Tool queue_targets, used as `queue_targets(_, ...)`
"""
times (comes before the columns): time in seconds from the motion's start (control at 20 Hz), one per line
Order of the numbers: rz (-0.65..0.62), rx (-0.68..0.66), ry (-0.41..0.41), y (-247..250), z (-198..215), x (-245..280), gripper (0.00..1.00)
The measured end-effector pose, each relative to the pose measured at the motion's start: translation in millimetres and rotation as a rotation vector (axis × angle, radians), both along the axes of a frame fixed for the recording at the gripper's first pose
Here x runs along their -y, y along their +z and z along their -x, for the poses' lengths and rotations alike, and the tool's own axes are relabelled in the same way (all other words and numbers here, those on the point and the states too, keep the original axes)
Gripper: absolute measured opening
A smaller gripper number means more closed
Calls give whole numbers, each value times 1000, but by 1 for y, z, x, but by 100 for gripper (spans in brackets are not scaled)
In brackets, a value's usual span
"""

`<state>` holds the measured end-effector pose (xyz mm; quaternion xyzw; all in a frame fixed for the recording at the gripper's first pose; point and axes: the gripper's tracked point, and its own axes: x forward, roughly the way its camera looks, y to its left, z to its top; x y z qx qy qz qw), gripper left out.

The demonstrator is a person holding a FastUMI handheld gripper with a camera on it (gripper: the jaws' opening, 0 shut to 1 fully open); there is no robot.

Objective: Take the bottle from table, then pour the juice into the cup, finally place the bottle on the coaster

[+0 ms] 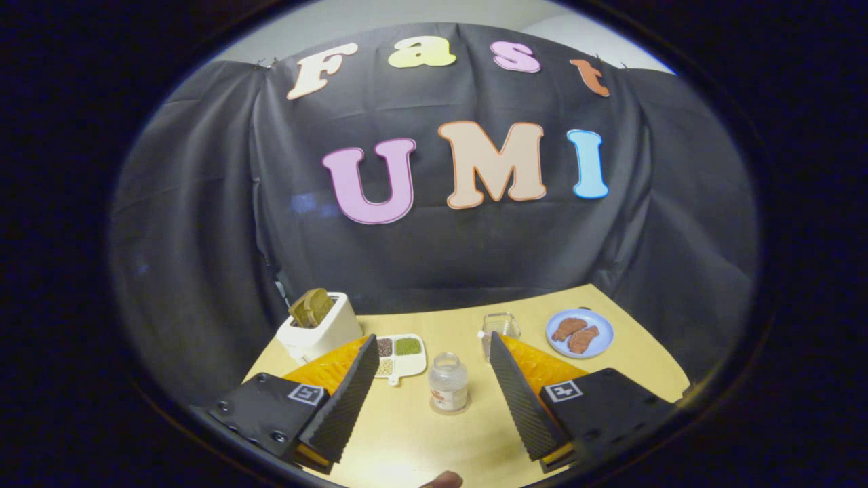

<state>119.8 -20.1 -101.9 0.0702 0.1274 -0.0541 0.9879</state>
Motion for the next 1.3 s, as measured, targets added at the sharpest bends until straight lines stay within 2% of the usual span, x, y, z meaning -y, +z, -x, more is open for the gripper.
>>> queue_targets(0.35, 10, 40, 114, 32, 18, 10, 100)
queue_targets(0.7, 15, 75, 139, 55, 30, 27, 100)
queue_targets(1.3, 0, 81, 172, 55, 53, 24, 100)
